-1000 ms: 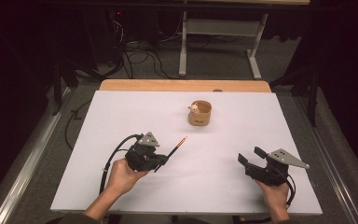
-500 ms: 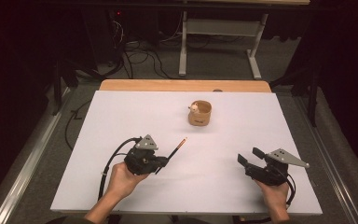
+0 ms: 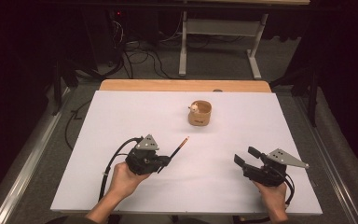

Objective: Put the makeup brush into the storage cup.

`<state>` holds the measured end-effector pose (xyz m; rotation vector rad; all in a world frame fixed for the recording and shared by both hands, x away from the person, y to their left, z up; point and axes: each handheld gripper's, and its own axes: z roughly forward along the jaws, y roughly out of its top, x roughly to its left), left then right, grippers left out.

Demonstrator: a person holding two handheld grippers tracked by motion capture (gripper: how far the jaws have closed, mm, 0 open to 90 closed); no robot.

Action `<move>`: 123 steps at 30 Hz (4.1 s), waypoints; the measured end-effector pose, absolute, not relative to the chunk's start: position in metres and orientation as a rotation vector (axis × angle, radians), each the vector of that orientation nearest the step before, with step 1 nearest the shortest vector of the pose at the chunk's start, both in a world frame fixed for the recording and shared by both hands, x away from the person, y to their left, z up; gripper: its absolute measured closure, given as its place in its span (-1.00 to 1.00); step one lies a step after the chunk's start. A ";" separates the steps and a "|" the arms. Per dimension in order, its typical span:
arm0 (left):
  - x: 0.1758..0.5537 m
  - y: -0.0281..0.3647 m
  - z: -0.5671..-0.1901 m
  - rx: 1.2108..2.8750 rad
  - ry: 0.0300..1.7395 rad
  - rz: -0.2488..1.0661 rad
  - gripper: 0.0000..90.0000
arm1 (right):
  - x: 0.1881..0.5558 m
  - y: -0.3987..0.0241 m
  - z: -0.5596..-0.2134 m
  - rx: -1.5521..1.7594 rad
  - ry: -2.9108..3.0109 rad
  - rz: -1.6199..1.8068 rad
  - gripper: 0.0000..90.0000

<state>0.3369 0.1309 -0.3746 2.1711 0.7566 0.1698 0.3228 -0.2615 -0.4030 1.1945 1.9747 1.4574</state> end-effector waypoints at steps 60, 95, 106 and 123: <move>0.329 0.109 -0.372 2.171 0.621 0.210 0.86 | 0.339 -0.166 -0.383 0.925 2.361 1.660 0.16; 0.322 0.097 -0.374 2.186 0.539 0.234 0.86 | 0.342 -0.150 -0.382 0.881 2.432 1.741 0.51; 0.320 0.095 -0.375 2.189 0.523 0.245 0.86 | 0.342 -0.150 -0.382 0.876 2.440 1.751 0.61; 0.319 0.093 -0.376 2.192 0.512 0.254 0.86 | 0.342 -0.149 -0.383 0.876 2.447 1.774 0.73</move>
